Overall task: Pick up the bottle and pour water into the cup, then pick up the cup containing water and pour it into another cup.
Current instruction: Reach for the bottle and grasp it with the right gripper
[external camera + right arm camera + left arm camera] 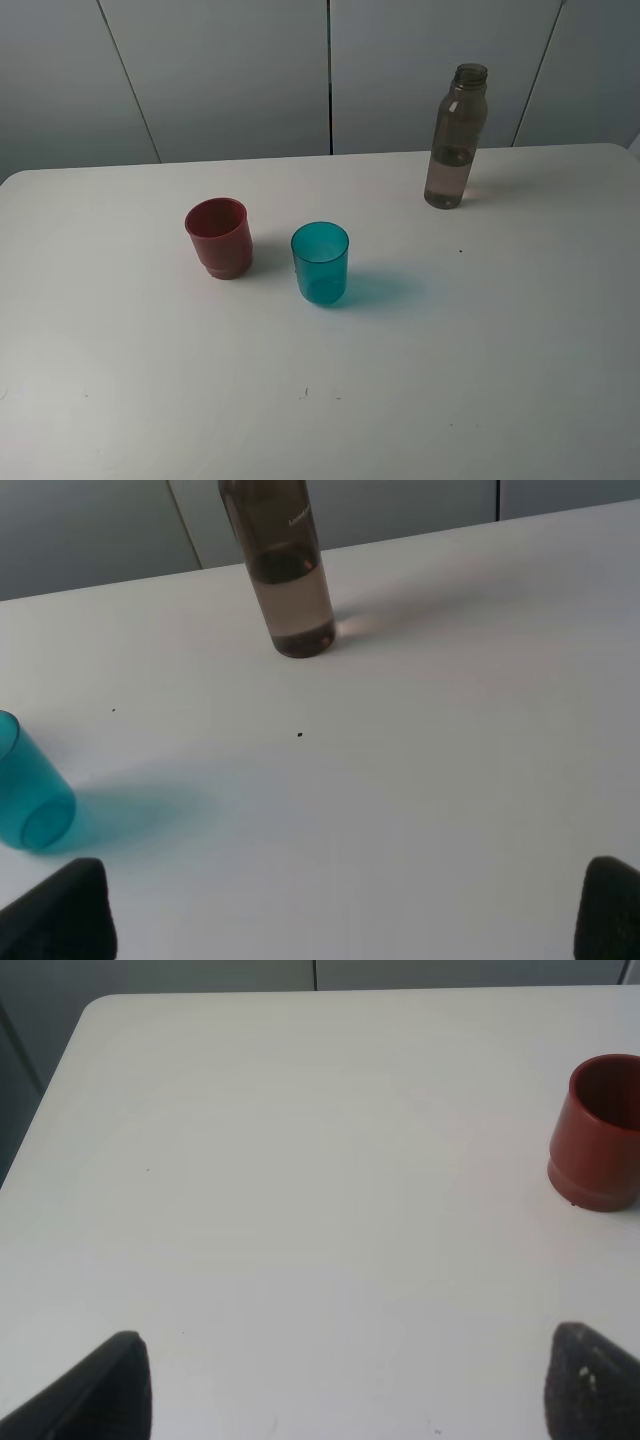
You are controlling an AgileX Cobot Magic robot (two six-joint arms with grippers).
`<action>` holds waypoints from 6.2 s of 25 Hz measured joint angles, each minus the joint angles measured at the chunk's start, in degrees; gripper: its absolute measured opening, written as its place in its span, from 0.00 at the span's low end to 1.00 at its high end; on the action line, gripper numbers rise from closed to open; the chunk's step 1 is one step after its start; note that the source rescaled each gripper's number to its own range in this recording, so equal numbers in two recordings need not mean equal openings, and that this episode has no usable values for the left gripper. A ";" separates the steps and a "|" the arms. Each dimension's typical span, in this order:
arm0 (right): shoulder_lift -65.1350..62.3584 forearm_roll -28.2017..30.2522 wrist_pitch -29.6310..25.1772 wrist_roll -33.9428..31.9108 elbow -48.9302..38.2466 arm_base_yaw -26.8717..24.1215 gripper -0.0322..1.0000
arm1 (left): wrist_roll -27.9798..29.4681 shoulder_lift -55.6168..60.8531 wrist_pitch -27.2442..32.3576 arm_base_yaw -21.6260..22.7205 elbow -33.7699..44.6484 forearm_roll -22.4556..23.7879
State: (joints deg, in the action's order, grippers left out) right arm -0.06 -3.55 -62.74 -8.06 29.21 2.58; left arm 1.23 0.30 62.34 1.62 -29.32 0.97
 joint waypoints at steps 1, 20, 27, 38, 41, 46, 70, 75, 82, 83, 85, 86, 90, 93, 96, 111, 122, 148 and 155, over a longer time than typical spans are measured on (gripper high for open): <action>0.00 0.00 0.00 0.00 0.00 0.00 0.98 | 0.00 0.00 0.00 0.00 0.00 0.00; 12.29 -2.69 15.47 7.33 6.31 0.00 0.98 | 0.00 0.00 0.00 0.00 0.00 0.00; 27.27 -4.30 26.79 7.43 6.34 0.00 0.98 | 0.00 0.00 0.00 0.00 0.00 0.00; 52.55 -5.19 40.17 9.64 6.32 12.77 0.98 | 0.00 0.00 0.00 0.00 0.00 0.00; 60.69 -5.31 45.15 10.04 6.32 14.17 0.98 | 0.00 0.00 0.00 0.00 0.00 0.00; 74.38 -5.58 53.76 10.16 6.32 14.40 0.98 | 0.00 0.00 0.00 0.00 0.00 0.00; 109.76 -4.13 104.41 7.63 6.32 14.48 0.98 | -0.13 0.00 0.00 0.00 0.00 0.00; 113.01 -4.51 107.74 7.13 6.32 14.48 0.98 | -0.13 0.00 0.00 0.00 0.00 0.00; 115.89 -4.91 108.29 7.02 10.19 14.48 0.98 | -0.13 0.00 0.00 0.00 0.00 0.00; 116.13 -5.56 108.29 7.02 10.87 14.48 0.98 | -0.13 0.00 0.00 0.00 0.00 0.00; 116.14 -7.83 108.29 7.55 11.59 14.48 0.98 | -0.13 0.00 0.00 0.00 0.00 0.00; 116.14 -8.64 108.29 8.06 11.95 14.48 0.98 | -0.13 0.00 0.00 0.00 0.00 0.00; 116.50 -10.59 107.91 10.06 13.15 14.48 0.98 | -0.13 0.00 0.00 0.00 0.00 0.00; 117.23 -10.73 107.80 10.53 13.95 14.48 0.98 | -0.13 0.00 0.00 0.00 0.00 0.00; 118.29 -10.73 107.66 10.77 14.89 14.48 0.98 | -0.13 0.00 0.00 0.00 0.00 0.00; 121.31 -13.55 107.43 13.67 20.45 14.48 0.98 | -0.13 0.00 0.00 0.00 0.00 0.00; 121.34 -13.68 107.80 14.62 21.53 12.66 0.98 | -0.13 0.00 0.00 0.00 0.00 0.00; 125.65 -11.09 107.56 11.07 27.41 12.66 0.98 | 0.09 0.00 0.00 0.00 0.00 0.00; 125.65 -12.09 106.56 10.93 27.70 12.66 0.98 | 0.09 0.00 0.00 0.00 0.00 0.00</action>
State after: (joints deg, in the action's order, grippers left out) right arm 125.60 -15.64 43.83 2.86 56.91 15.24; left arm 1.32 0.30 62.34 1.62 -29.32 0.97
